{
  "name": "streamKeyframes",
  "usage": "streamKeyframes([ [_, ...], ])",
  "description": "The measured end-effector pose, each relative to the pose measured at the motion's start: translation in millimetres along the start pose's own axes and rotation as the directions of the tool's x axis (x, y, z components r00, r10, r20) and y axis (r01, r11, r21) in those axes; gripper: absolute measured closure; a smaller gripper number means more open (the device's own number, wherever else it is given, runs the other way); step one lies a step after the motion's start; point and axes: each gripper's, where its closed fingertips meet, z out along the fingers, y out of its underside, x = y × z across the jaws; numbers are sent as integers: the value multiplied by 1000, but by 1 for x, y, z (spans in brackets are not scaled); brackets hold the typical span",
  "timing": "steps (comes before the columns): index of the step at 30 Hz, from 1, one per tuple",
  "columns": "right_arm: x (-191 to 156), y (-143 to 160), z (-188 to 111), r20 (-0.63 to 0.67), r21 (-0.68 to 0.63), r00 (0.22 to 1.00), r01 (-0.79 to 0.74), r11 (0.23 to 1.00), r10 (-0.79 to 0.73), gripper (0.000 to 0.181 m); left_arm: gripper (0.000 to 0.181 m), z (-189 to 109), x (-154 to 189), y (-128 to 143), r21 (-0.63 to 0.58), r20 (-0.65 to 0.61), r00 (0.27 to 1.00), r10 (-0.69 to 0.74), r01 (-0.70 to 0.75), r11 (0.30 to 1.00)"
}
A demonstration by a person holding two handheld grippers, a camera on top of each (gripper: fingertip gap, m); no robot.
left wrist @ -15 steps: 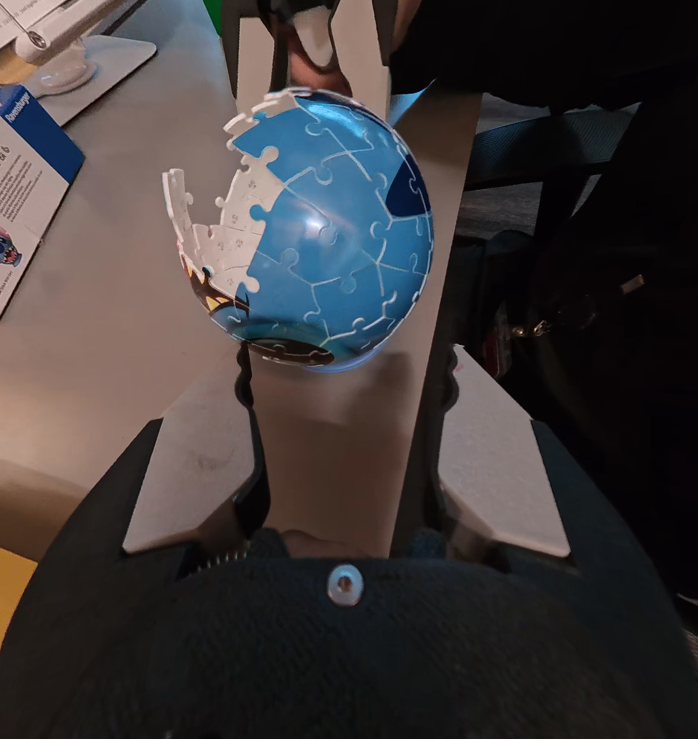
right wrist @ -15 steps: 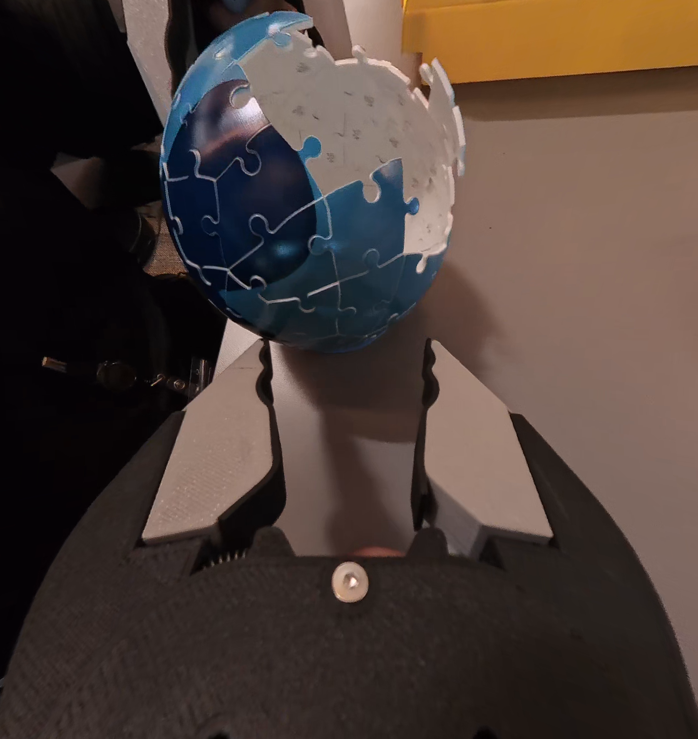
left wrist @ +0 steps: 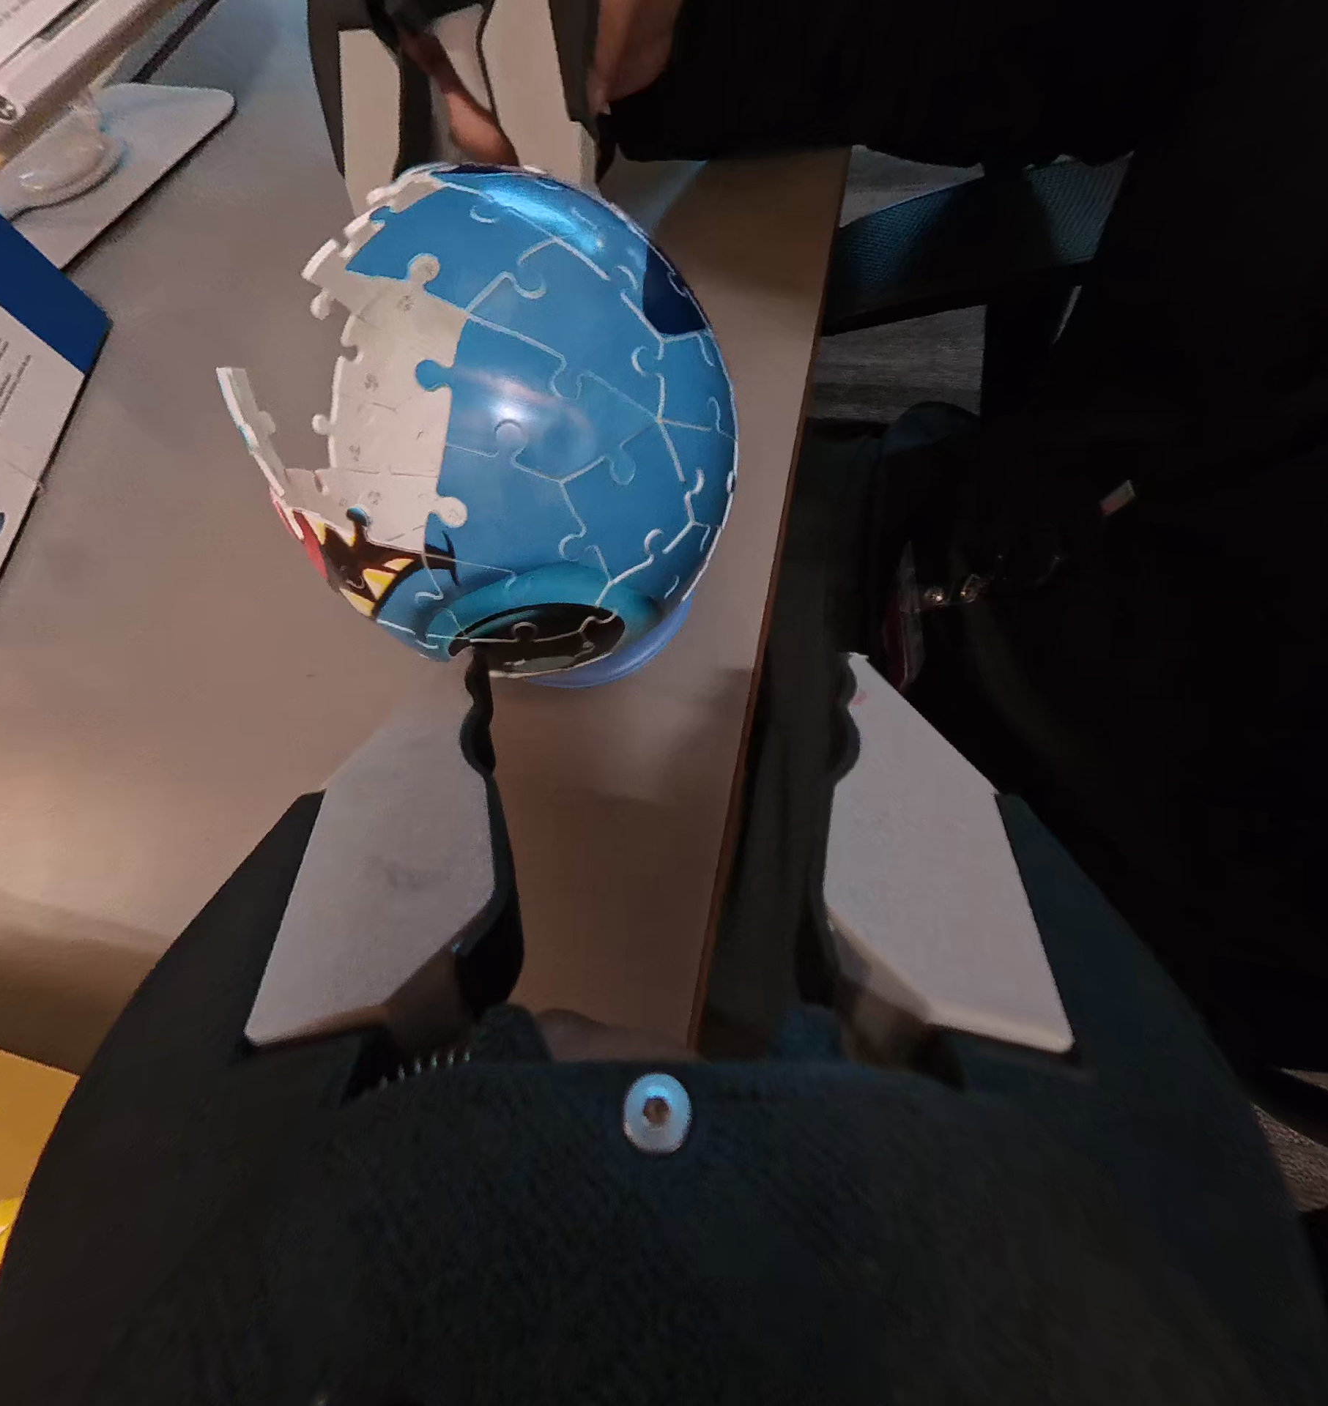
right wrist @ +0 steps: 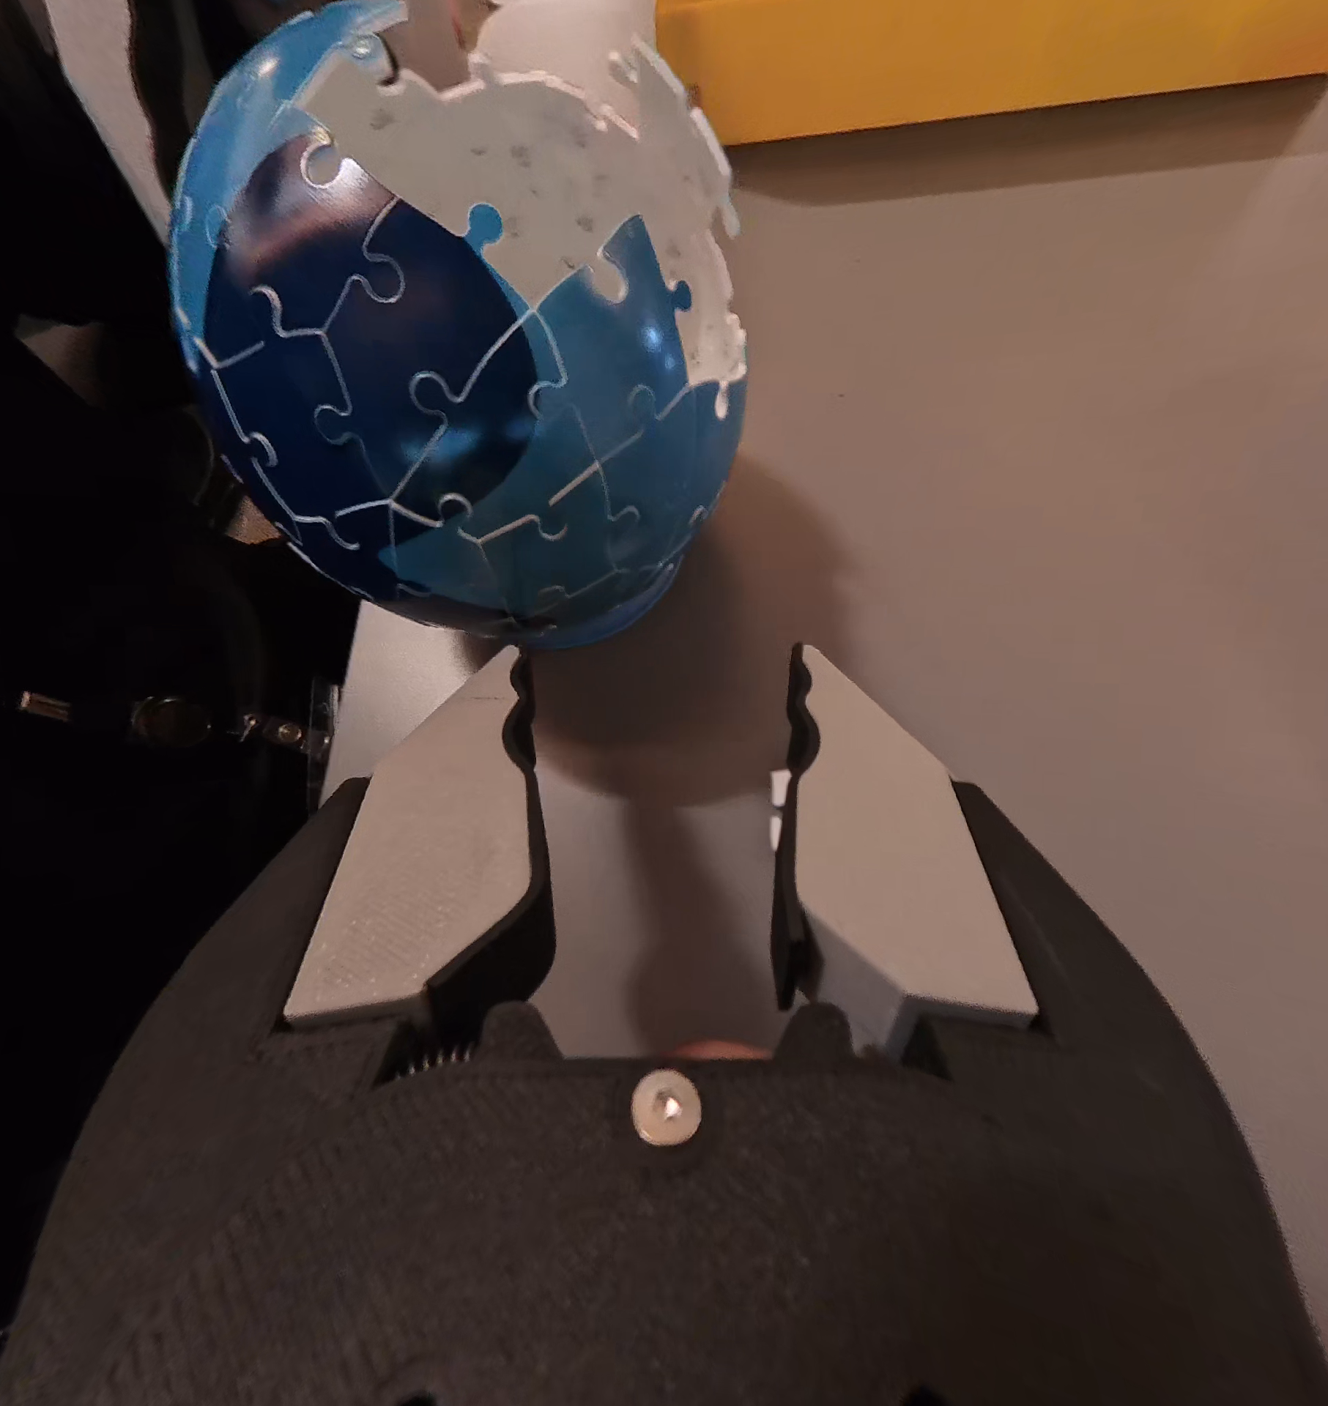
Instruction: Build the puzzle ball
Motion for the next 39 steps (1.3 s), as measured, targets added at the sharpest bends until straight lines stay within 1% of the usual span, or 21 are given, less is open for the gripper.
streamKeyframes([
  [5, 31, 14, -22, -123, -23, 992, -35, 999, 32, 118, 98, -5, 8, 2, 3, -34, 999, 13, -13, 1000],
  [9, 59, 41, -39, -233, -96, 971, -81, 992, 57, 124, 100, -17, 9, 3, 28, -40, 999, 12, -11, 1000],
  [11, 60, 53, -38, -228, -138, 972, -86, 987, 53, 129, 102, -23, 6, 3, 43, -28, 1000, 4, -3, 999],
  [14, 53, 61, -25, -181, -182, 982, -83, 980, 50, 130, 103, -30, -3, 6, 52, 5, 1000, -20, 20, 998],
  [17, 48, 58, -13, -160, -193, 987, -57, 979, 26, 127, 104, -33, -8, 10, 49, 22, 999, -35, 33, 998],
  [19, 50, 54, -8, -171, -194, 985, -51, 980, 17, 127, 105, -34, -10, 10, 49, 28, 999, -34, 33, 998],
  [21, 51, 52, -5, -183, -197, 983, -29, 980, -8, 135, 105, -34, -11, 9, 49, 30, 999, -36, 35, 998],
  [23, 45, 50, -2, -158, -196, 986, 16, 980, -48, 154, 105, -34, -12, 10, 48, 30, 999, -36, 34, 998],
  [26, 40, 50, -1, -152, -200, 986, 43, 979, -74, 155, 107, -33, -14, 9, 51, 37, 999, -37, 35, 998],
  [29, 45, 48, -4, -212, -233, 965, 102, 967, -153, 155, 109, -34, -20, 6, 69, 52, 997, -48, 45, 997],
  [31, 47, 42, -7, -251, -227, 945, 152, 962, -209, 155, 111, -36, -32, 2, 79, 80, 989, -127, 121, 990],
  [33, 49, 32, -11, -295, -218, 920, 200, 955, -259, 155, 114, -39, -53, 0, 60, 144, 961, -237, 231, 971],
  [35, 54, 22, -18, -345, -233, 883, 249, 940, -319, 155, 120, -43, -76, -11, 53, 243, 922, -303, 299, 953],
  [36, 55, 17, -22, -366, -243, 862, 276, 930, -351, 155, 122, -47, -86, -22, 71, 269, 906, -327, 320, 945],
  [39, 57, 1, -29, -392, -281, 818, 330, 901, -422, 155, 124, -56, -103, -67, 139, 235, 902, -362, 338, 931],
])
